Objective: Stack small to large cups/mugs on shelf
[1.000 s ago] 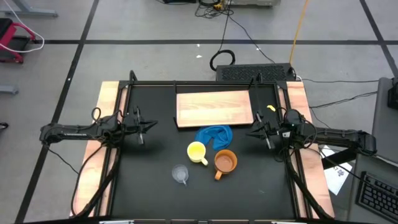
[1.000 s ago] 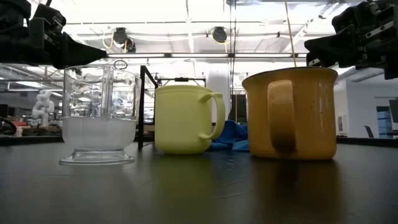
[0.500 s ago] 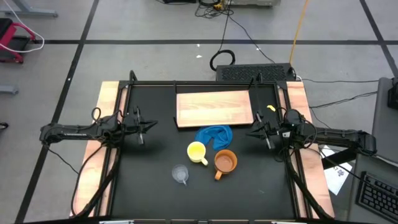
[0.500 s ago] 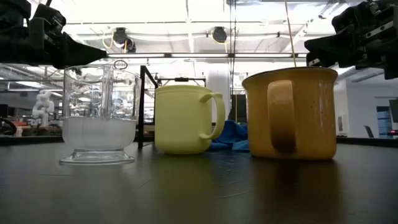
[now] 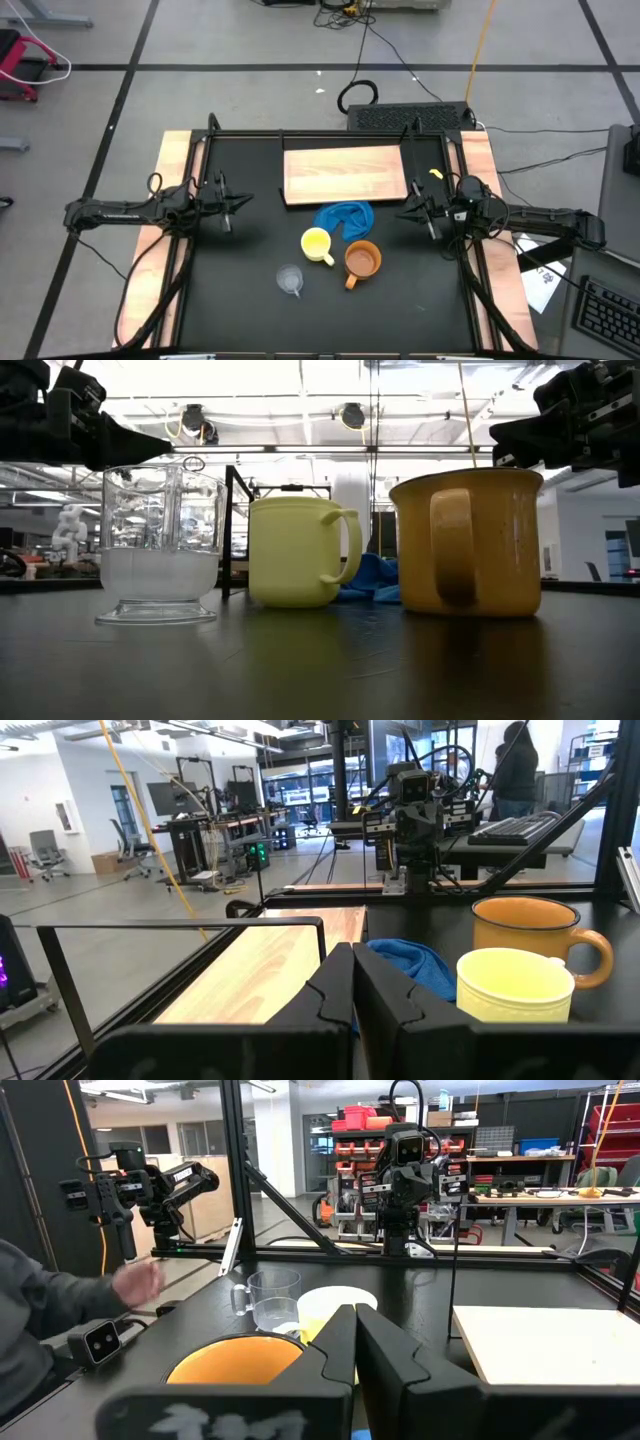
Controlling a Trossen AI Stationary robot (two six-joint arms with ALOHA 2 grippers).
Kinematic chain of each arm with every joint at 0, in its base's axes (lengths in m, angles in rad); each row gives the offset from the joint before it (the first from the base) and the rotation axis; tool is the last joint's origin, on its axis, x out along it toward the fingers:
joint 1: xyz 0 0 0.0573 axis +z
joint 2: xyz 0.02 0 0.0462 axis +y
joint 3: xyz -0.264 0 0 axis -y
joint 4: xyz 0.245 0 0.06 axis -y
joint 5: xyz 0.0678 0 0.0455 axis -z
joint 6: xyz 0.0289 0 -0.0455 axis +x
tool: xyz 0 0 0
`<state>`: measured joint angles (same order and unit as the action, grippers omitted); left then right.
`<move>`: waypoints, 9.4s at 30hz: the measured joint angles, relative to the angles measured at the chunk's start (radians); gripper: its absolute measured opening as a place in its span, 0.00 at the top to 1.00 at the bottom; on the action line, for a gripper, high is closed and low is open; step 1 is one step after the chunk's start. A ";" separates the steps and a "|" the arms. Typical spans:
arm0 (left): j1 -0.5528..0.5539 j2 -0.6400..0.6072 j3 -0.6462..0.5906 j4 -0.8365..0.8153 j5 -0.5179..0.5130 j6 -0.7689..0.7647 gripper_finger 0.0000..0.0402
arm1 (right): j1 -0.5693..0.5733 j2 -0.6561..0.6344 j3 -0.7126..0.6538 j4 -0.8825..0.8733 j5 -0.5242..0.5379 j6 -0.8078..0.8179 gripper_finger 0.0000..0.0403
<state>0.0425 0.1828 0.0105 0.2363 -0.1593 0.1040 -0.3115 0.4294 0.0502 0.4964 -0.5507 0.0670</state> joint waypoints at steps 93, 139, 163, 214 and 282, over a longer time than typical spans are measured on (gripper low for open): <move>-0.414 1.278 1.191 -0.951 0.226 -0.195 0.97 | -0.001 0.000 0.000 0.169 0.000 0.053 1.00; -0.330 1.478 1.323 -1.042 0.290 -0.128 0.41 | -0.001 0.000 0.001 0.142 0.000 0.053 1.00; -0.319 1.483 1.226 -0.966 0.321 -0.143 0.42 | -0.001 0.000 0.001 0.142 0.000 0.052 1.00; -0.315 1.577 1.225 -0.968 0.307 -0.114 0.86 | -0.001 0.000 0.001 0.138 0.000 0.052 1.00; -0.287 0.987 1.170 -1.063 -0.053 -0.020 1.00 | -0.001 0.000 0.001 0.104 0.000 0.045 1.00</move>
<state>-0.2442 1.1694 1.1806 -0.8268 -0.2126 0.0842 -0.3123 0.4297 0.0509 0.6003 -0.5510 0.1123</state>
